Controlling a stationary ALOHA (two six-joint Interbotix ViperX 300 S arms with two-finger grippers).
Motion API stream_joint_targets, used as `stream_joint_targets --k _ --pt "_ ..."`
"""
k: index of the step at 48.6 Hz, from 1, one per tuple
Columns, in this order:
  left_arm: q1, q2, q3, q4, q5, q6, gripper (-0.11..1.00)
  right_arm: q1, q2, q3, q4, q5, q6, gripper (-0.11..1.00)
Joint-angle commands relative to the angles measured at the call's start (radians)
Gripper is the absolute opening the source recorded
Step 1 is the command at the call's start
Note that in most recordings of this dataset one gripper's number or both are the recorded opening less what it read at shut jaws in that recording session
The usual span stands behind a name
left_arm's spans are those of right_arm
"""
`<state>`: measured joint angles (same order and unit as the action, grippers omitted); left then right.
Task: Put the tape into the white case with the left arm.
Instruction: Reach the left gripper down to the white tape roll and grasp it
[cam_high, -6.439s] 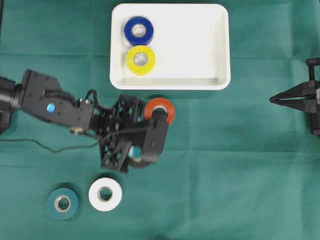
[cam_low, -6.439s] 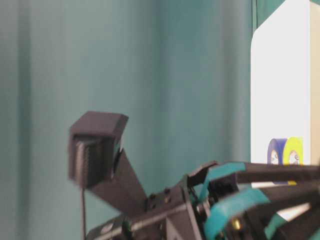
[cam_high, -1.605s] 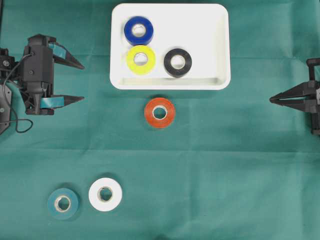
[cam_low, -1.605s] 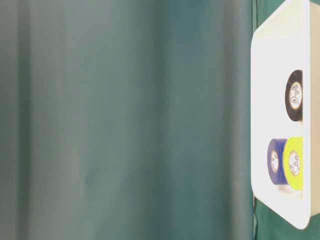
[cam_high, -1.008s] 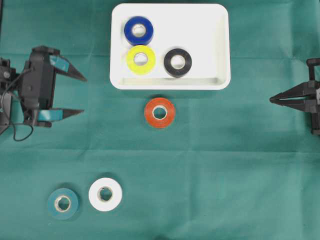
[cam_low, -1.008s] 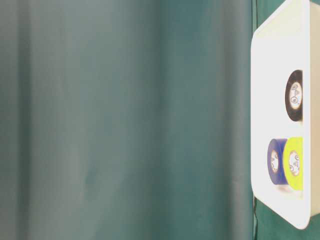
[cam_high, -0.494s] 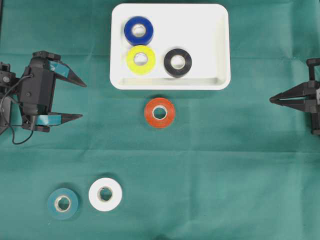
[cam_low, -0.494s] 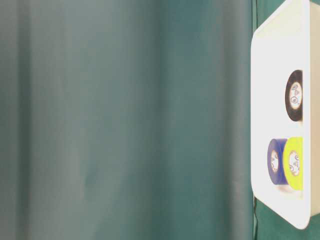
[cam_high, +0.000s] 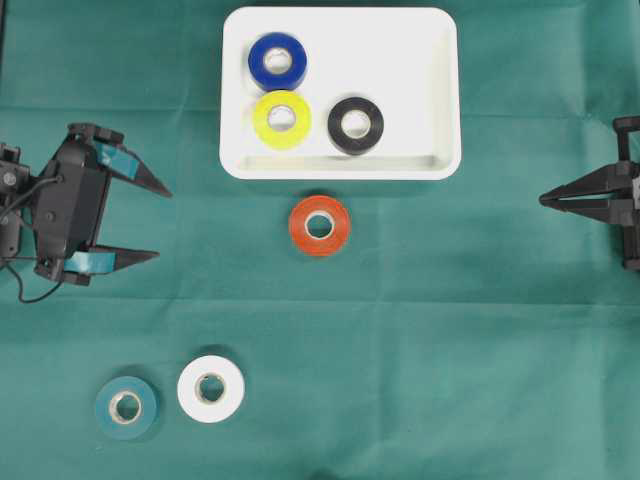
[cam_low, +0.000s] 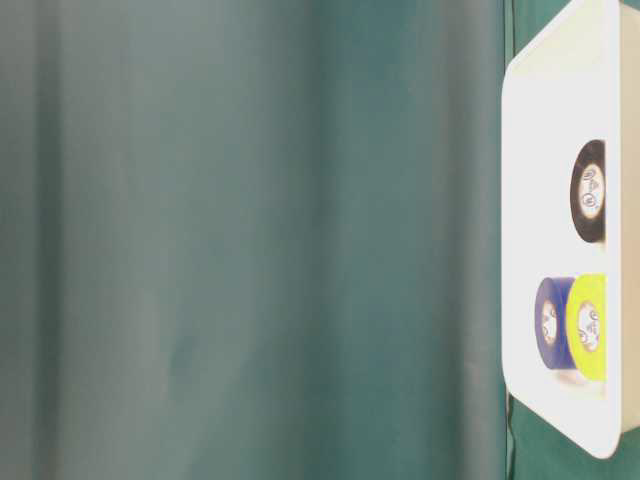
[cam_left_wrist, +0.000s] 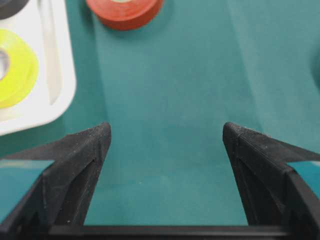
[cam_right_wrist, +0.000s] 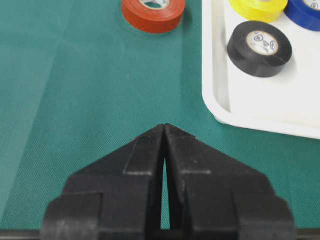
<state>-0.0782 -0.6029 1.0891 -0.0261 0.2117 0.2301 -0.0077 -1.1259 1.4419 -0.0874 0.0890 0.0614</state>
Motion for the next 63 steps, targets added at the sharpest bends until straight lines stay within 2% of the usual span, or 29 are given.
stream_joint_targets --k 1,35,63 --pt "-0.009 -0.003 -0.008 -0.003 -0.008 -0.002 0.93 0.0 0.006 -0.011 -0.002 -0.011 0.002 -0.09" --pt "-0.08 0.012 0.002 -0.002 -0.008 0.002 0.92 -0.002 0.006 -0.012 -0.002 -0.011 0.002 -0.09" --pt "-0.232 0.311 -0.192 -0.002 -0.018 0.0 0.92 0.0 0.006 -0.012 -0.002 -0.009 0.002 -0.09"
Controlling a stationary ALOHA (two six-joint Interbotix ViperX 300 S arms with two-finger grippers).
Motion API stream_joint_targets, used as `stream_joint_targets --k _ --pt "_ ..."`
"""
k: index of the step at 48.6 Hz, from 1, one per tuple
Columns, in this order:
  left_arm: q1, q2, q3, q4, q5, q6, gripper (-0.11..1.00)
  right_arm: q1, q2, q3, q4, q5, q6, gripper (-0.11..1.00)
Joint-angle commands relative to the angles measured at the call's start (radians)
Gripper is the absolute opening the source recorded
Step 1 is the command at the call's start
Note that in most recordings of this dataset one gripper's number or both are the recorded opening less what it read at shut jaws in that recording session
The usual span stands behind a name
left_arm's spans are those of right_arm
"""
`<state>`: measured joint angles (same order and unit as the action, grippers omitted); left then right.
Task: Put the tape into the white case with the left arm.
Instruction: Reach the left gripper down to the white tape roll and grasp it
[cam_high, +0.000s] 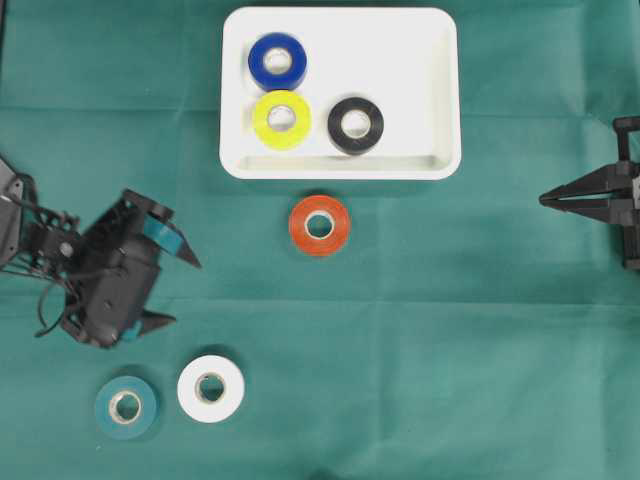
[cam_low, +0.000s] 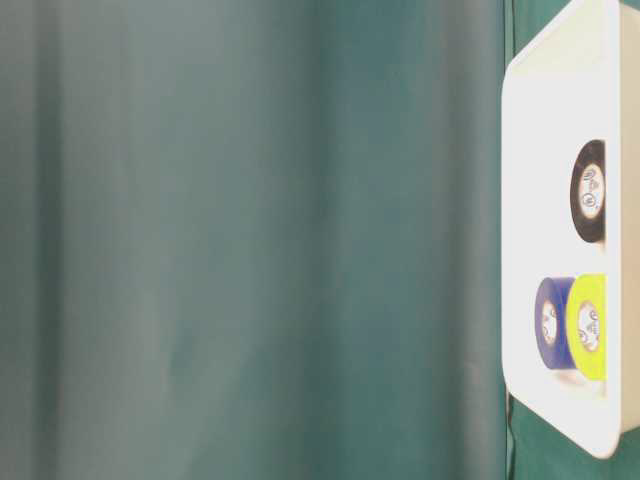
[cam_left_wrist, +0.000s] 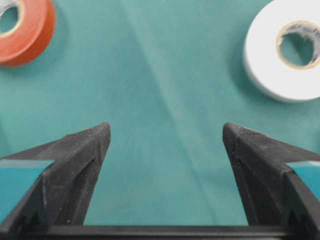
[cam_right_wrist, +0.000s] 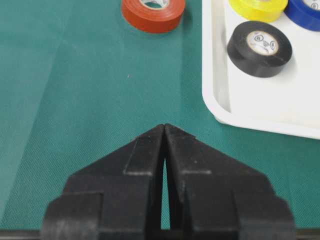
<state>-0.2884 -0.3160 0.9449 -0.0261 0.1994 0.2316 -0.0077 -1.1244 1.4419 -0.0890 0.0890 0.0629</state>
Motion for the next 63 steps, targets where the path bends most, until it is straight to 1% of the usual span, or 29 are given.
stream_joint_targets --k 1,17,27,38,54,63 --pt "-0.028 0.035 -0.057 -0.002 -0.008 -0.002 0.92 0.0 0.003 -0.012 0.0 -0.009 0.0 -0.09" --pt "-0.103 0.178 -0.167 -0.003 -0.006 -0.003 0.92 0.0 0.005 -0.012 0.0 -0.009 0.0 -0.09" --pt "-0.123 0.242 -0.218 -0.002 -0.006 -0.003 0.92 0.0 0.005 -0.011 0.0 -0.011 0.0 -0.09" --pt "-0.121 0.29 -0.225 -0.003 -0.014 -0.003 0.92 0.0 0.003 -0.011 0.0 -0.011 0.0 -0.09" --pt "-0.126 0.35 -0.225 -0.003 -0.078 -0.005 0.92 0.0 0.003 -0.012 0.0 -0.011 0.0 -0.09" --pt "-0.137 0.379 -0.227 -0.003 -0.089 -0.005 0.92 0.0 0.003 -0.012 0.0 -0.011 0.002 -0.09"
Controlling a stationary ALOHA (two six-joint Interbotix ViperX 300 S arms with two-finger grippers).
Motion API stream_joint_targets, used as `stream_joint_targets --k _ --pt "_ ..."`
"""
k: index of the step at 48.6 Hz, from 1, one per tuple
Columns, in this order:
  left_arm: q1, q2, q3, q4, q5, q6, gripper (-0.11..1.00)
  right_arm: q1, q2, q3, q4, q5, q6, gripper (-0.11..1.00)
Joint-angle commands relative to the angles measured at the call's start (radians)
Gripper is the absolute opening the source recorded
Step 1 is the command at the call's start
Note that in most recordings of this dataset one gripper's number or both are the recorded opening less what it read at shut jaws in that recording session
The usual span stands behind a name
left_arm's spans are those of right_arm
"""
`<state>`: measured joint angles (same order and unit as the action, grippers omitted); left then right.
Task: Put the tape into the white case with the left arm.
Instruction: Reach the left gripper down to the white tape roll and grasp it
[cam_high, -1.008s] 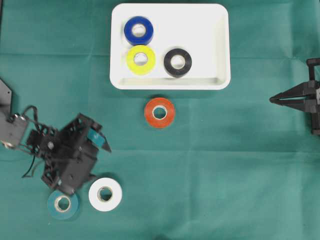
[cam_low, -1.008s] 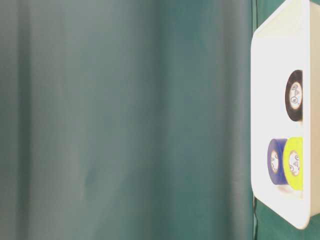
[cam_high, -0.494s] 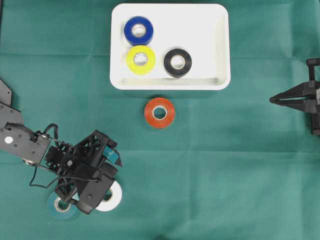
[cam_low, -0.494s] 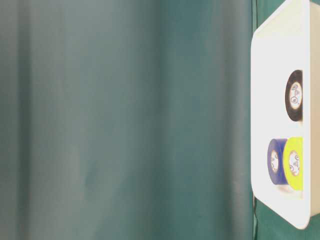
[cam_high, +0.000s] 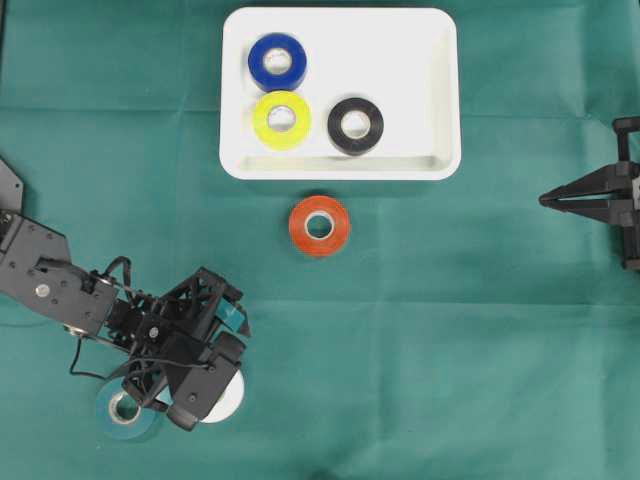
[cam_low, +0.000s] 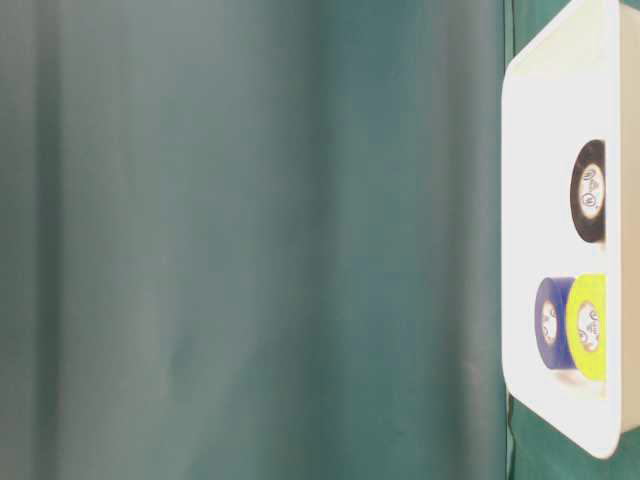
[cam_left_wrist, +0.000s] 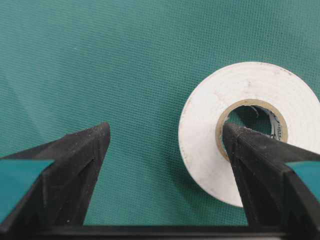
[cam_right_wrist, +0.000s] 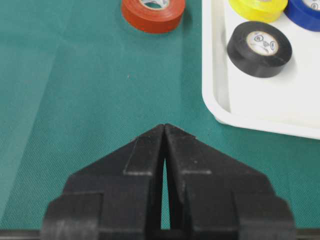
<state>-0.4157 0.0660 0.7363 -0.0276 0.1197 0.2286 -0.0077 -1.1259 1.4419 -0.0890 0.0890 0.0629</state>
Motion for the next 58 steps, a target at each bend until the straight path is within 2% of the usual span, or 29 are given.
stream_joint_targets --k 1,25,29,36,38,58 --pt "-0.011 0.002 -0.018 -0.002 -0.011 -0.002 0.92 0.0 0.006 -0.011 0.0 -0.011 0.002 -0.09" --pt "-0.005 0.035 -0.021 0.0 -0.023 0.002 0.9 0.0 0.005 -0.011 0.0 -0.011 0.002 -0.09" --pt "-0.005 0.034 -0.021 0.0 -0.023 0.0 0.78 0.0 0.005 -0.012 0.0 -0.011 0.002 -0.09" --pt "-0.006 0.025 -0.021 0.0 -0.023 0.0 0.35 0.0 0.006 -0.012 0.0 -0.011 0.002 -0.09" --pt "-0.006 0.023 -0.021 0.0 -0.023 0.0 0.27 0.0 0.005 -0.012 0.0 -0.011 0.002 -0.09" --pt "-0.018 -0.043 -0.04 0.0 -0.003 0.0 0.26 0.0 0.005 -0.012 0.0 -0.011 0.002 -0.09"
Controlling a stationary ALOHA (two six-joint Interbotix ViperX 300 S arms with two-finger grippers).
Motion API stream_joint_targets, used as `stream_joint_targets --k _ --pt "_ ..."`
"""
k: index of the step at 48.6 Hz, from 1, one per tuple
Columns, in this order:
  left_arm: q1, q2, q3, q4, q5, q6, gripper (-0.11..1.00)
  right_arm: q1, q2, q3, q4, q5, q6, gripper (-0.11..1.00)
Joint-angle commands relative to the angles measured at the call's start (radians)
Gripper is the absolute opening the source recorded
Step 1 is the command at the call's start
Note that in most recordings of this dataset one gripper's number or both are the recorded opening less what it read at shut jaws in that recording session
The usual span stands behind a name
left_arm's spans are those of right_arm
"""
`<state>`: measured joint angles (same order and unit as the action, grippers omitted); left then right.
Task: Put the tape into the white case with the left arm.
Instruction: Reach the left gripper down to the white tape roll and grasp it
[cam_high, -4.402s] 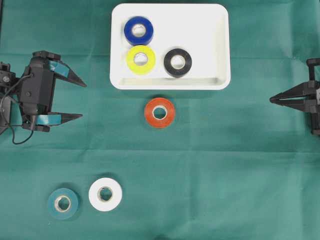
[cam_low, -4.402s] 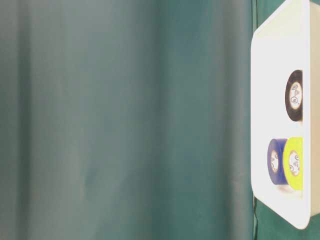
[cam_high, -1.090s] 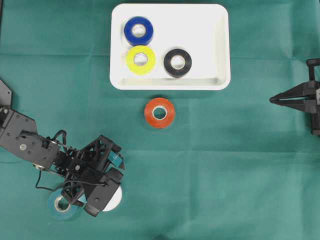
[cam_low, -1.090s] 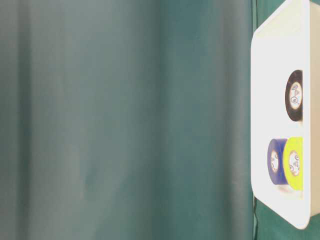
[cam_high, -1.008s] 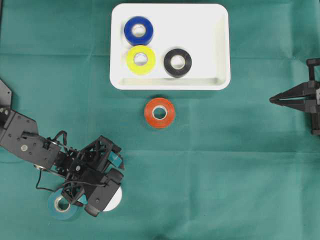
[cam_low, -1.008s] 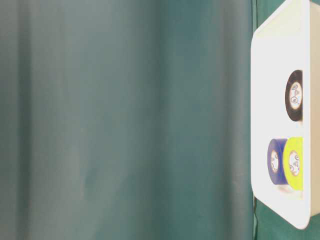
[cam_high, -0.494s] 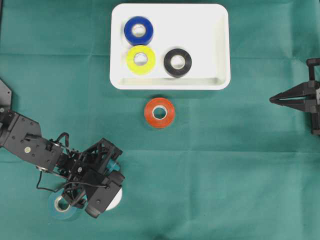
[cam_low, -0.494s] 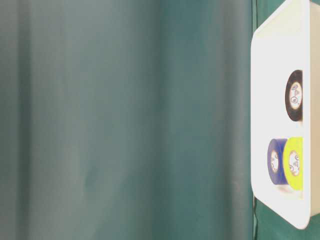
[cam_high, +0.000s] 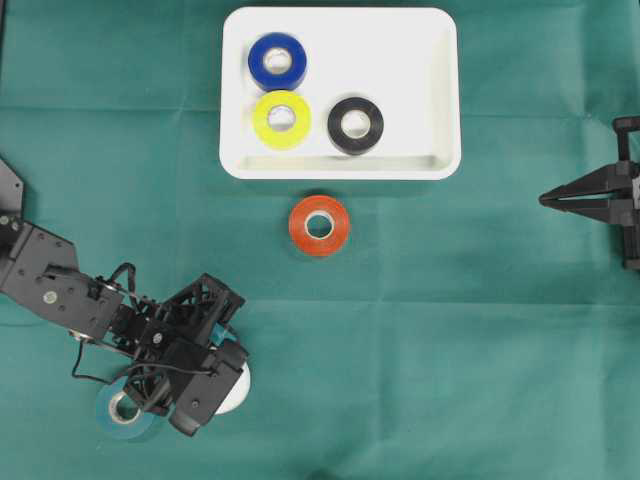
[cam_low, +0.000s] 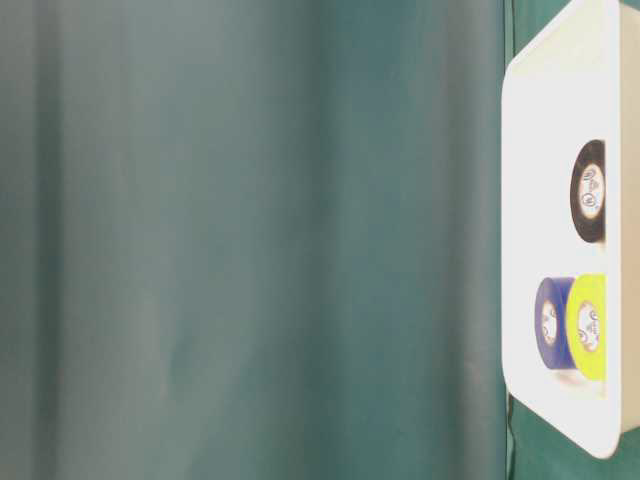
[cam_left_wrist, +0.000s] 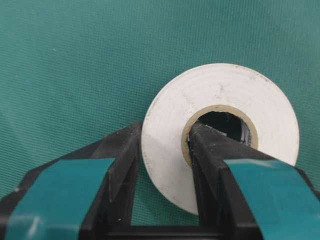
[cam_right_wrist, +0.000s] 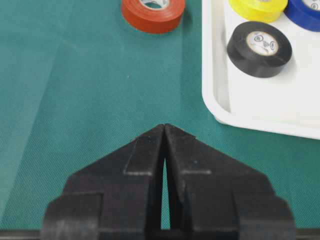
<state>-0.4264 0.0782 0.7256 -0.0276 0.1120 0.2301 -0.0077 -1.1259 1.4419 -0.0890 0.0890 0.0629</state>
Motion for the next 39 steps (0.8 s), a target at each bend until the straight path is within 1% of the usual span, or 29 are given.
stream_joint_targets --k 1,15,23,29,39 --pt "-0.009 -0.064 -0.031 0.0 0.009 -0.002 0.26 0.0 0.005 -0.012 0.0 -0.009 0.002 -0.09" --pt "-0.017 -0.193 -0.075 0.0 0.146 0.0 0.26 0.0 0.005 -0.012 0.0 -0.011 0.002 -0.09" --pt "-0.003 -0.216 -0.083 0.005 0.16 0.015 0.26 0.0 0.006 -0.012 0.0 -0.011 0.002 -0.09" --pt "0.049 -0.216 -0.08 0.005 0.16 0.029 0.26 0.0 0.006 -0.011 0.0 -0.011 0.002 -0.09" --pt "0.198 -0.218 -0.089 0.005 0.16 0.074 0.26 0.0 0.005 -0.012 0.0 -0.011 0.002 -0.09"
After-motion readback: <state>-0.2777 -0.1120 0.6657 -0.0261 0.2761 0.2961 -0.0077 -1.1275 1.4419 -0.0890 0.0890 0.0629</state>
